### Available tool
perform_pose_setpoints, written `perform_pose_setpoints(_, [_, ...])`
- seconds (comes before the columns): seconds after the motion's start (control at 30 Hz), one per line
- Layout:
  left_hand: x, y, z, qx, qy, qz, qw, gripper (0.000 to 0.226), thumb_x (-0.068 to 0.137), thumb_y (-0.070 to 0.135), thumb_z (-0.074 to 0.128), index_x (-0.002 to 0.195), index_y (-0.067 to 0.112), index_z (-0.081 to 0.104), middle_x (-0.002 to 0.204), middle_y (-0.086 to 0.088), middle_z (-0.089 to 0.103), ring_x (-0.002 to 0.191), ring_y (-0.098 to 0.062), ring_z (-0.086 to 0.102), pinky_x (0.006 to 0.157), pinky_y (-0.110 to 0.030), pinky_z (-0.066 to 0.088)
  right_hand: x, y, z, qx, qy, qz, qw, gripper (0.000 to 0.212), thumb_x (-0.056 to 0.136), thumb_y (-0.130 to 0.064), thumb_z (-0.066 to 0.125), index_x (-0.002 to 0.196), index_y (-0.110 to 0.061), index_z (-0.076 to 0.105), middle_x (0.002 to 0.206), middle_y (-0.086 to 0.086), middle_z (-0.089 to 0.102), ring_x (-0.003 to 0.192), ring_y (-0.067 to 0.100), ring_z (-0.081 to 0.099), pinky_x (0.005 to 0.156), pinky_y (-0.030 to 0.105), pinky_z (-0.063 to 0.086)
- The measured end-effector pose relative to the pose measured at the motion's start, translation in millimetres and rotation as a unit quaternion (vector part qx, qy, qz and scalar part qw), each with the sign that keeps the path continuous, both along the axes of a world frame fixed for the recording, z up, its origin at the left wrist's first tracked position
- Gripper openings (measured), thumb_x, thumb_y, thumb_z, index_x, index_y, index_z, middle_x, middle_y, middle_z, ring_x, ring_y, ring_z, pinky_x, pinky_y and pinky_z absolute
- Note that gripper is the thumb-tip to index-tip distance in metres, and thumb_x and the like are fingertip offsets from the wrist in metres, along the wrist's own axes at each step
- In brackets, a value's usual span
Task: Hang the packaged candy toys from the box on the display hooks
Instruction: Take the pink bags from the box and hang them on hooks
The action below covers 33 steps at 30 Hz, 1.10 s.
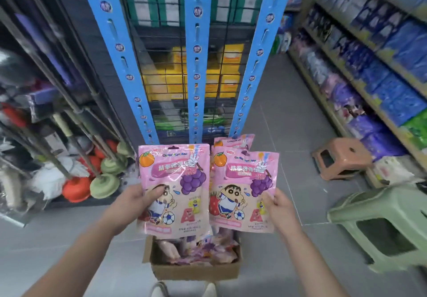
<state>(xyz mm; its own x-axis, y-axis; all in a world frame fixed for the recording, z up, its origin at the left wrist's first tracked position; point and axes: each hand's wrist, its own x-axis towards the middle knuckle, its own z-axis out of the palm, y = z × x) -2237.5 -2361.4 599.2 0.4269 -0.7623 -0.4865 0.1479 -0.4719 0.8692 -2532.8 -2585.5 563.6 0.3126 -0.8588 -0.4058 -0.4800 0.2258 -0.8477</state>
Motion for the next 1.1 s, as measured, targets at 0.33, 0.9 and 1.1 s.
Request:
perform_pose_setpoints(0.33, [-16.7,-30.0,5.5,-0.039,-0.027,0.024,0.999,0.058,0.067,0.059,0.085,0.112,0.024,0.075,0.108,-0.007,0.081,0.099,-0.031,0.078,0.097,-0.055,0.057,-5.9,-37.9,38.1,-0.043,0.020,-0.003,0.999,0.015,0.105,-0.021,0.052,0.095,-0.020,0.062,0.087,-0.003,0.075,0.068,0.008,0.073,0.057,0.026,0.056])
perform_pose_setpoints(0.9, [-5.5,-84.0,-2.7,-0.044,0.003,0.034,0.998,0.029,0.094,0.031,0.072,0.119,0.016,0.071,0.108,-0.008,0.081,0.099,-0.030,0.078,0.096,-0.055,0.058,56.2,-101.9,29.8,-0.016,0.030,0.028,0.999,0.012,0.103,-0.022,0.051,0.103,-0.028,0.061,0.096,0.000,0.078,0.082,0.021,0.077,0.076,0.050,0.063])
perform_pose_setpoints(1.1, [-22.8,-94.6,4.7,-0.051,-0.001,0.085,0.995,0.029,0.093,0.027,0.073,0.119,0.017,0.071,0.110,-0.007,0.080,0.101,-0.029,0.078,0.096,-0.052,0.058,72.3,-146.5,5.3,0.003,0.019,0.070,0.997,0.014,0.105,-0.018,0.050,0.112,-0.024,0.061,0.101,0.002,0.076,0.086,0.021,0.076,0.075,0.046,0.063])
